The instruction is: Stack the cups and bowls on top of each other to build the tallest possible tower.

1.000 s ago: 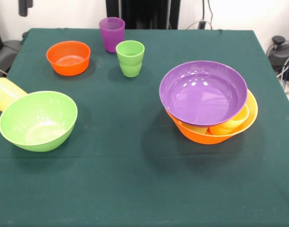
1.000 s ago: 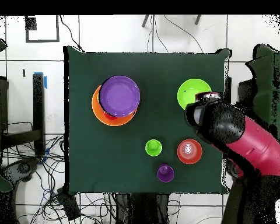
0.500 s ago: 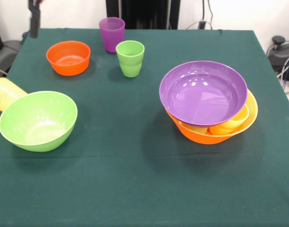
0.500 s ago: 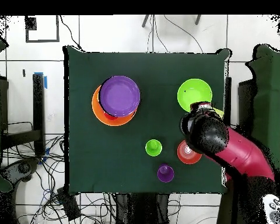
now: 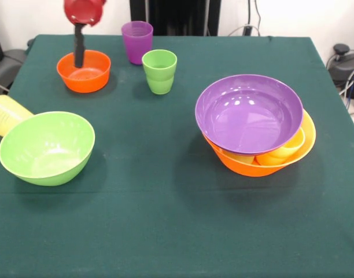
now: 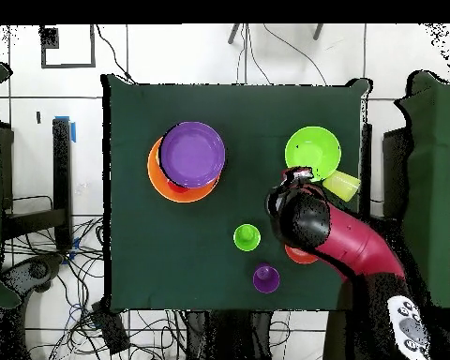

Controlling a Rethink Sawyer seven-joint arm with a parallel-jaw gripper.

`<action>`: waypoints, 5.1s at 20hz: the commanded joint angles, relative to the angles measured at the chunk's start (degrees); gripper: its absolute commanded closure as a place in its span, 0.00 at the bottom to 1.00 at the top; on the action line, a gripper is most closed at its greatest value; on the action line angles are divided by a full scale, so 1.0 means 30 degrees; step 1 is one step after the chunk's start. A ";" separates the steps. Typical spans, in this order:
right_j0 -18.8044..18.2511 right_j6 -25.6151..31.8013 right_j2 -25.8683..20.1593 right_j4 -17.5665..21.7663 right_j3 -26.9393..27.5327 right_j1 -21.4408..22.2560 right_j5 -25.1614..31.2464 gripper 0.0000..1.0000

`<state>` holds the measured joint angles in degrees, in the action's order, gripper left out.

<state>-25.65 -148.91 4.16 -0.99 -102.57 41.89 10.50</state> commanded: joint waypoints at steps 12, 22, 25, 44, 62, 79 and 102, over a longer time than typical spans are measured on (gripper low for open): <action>0.0737 -0.1299 -0.1667 0.0926 -0.1778 -0.2404 -0.3773 0.00; 0.0367 -0.1034 -0.1823 0.1388 -0.2844 -0.2563 -0.4418 0.00; 0.0284 -0.0951 -0.1797 0.1443 -0.3160 -0.2231 -0.4223 0.00; -0.1169 0.0424 -0.2281 0.1709 -0.5044 0.0910 -0.2138 0.00; -0.1675 -0.0819 -0.2449 0.3082 -0.4692 -0.1766 -0.5348 0.00; -0.2031 -0.1266 -0.2778 0.3647 -0.4173 -0.3599 -0.7359 0.00; -0.3407 -0.1175 -0.3259 0.5111 -0.5425 -0.2041 -0.6765 0.00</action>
<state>-35.79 -148.91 0.69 11.53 -116.24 33.60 -12.63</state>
